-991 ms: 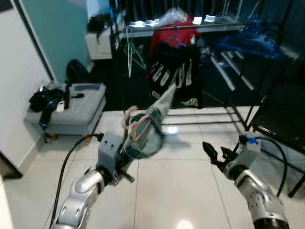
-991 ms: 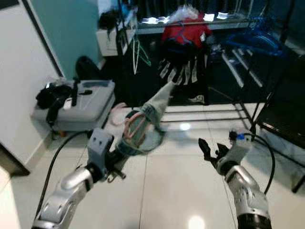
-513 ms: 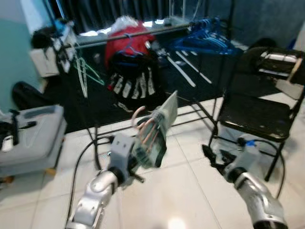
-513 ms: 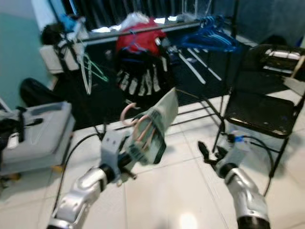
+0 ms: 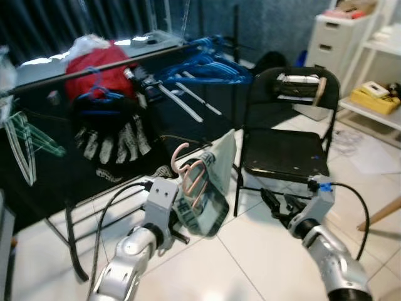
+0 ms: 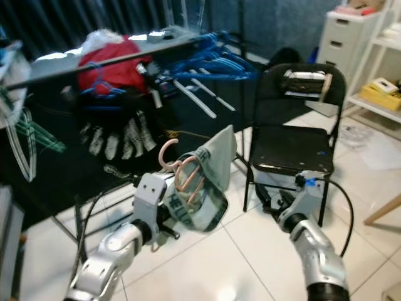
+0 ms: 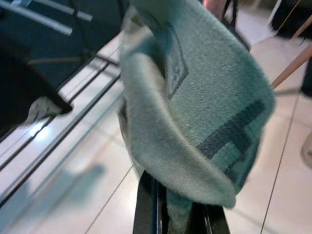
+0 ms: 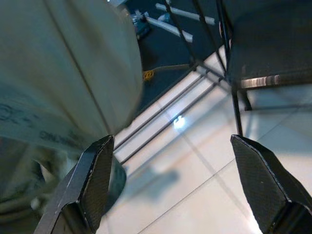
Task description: Hang hanger
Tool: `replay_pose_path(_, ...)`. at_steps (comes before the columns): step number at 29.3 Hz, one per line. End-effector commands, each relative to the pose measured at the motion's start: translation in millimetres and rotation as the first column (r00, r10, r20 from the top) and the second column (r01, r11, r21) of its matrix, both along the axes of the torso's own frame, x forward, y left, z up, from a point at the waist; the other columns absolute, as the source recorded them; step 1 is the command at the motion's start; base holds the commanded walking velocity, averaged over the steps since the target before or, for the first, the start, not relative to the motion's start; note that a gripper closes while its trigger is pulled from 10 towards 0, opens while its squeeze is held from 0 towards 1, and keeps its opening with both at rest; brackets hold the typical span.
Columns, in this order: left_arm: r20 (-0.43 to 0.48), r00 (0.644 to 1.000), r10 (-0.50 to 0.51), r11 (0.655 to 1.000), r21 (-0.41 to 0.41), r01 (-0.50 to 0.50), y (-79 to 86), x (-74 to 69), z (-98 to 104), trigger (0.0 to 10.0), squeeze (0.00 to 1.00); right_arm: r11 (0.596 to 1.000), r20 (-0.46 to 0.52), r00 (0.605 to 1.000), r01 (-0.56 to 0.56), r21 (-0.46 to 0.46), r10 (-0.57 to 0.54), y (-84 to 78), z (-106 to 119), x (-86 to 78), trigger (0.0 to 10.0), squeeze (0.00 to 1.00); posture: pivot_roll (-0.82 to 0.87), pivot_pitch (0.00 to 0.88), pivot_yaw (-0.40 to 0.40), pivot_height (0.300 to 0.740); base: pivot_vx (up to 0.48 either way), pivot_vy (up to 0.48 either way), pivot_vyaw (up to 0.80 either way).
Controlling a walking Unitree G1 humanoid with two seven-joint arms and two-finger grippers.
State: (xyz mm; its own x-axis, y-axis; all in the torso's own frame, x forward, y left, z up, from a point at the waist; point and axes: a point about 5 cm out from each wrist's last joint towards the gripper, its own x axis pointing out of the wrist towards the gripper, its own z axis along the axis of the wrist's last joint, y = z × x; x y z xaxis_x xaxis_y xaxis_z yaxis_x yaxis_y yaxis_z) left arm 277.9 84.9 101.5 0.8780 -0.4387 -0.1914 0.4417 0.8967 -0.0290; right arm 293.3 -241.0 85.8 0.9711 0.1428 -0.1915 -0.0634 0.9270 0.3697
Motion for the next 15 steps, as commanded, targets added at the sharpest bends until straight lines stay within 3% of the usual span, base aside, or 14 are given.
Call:
replay_pose_path(1,-0.019,0.999,0.033,0.999,0.000,-0.033,7.1,-0.4,-2.4,10.0,0.00,0.999,0.011,1.000,-0.027,0.018,0.027,10.7,-0.9,2.1,10.0,0.00,-0.16,0.000,0.082,0.731,0.480,0.000,0.00)
replay_pose_path(13,-0.036,0.998,0.045,0.999,0.007,-0.045,4.2,0.7,-3.1,10.0,0.00,0.999,0.018,0.999,-0.032,0.018,0.032,10.6,0.2,1.6,10.0,0.00,-0.16,0.000,0.081,0.731,0.480,0.000,0.00)
replay_pose_path(15,-0.022,0.997,0.078,0.997,0.021,-0.078,12.8,4.9,-0.7,10.0,0.00,0.999,0.040,0.998,-0.046,0.011,0.045,10.9,2.6,1.2,10.0,0.00,-0.16,0.000,0.081,0.731,0.480,0.000,0.00)
